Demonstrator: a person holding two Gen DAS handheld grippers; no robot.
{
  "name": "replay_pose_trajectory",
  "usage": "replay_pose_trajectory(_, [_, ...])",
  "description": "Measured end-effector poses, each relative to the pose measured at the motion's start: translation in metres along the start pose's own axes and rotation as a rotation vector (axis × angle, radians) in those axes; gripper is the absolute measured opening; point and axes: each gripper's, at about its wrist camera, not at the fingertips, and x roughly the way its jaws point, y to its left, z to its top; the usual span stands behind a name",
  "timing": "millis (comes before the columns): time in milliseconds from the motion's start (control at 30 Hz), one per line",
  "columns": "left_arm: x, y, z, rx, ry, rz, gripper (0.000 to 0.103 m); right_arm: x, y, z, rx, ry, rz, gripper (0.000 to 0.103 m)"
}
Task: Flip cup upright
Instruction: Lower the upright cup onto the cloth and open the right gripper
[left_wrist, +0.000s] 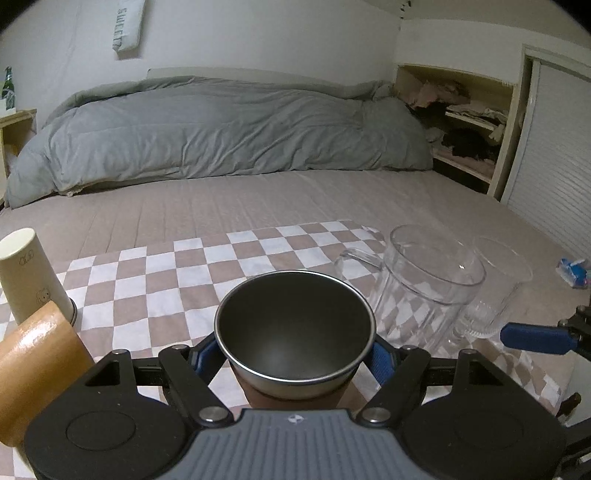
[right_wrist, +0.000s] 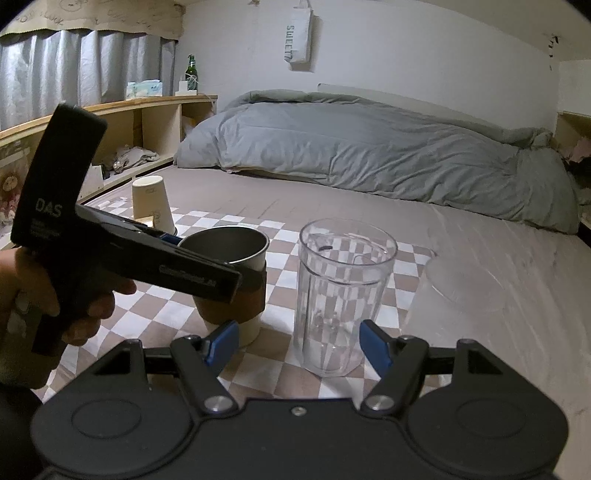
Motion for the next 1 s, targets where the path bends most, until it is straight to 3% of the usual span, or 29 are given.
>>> replay_pose_trajectory(33, [0.0, 0.001, 0.0, -0.008, 0.004, -0.002, 0.079, 0.0, 0.0, 0.0, 0.004, 0.0, 0.0, 0.073])
replay_pose_trajectory(133, [-0.002, 0.005, 0.001, -0.036, 0.025, -0.02, 0.095, 0.0, -0.001, 0.0, 0.018, -0.002, -0.007, 0.073])
replay_pose_trajectory(467, [-0.057, 0.012, 0.012, -0.04, -0.034, -0.002, 0.103, -0.009, 0.006, 0.011, 0.031, -0.027, -0.042, 0.078])
replay_pose_trajectory(1000, [-0.183, 0.041, -0.008, -0.069, -0.142, 0.227, 0.103, -0.062, 0.044, 0.04, 0.056, -0.104, -0.031, 0.097])
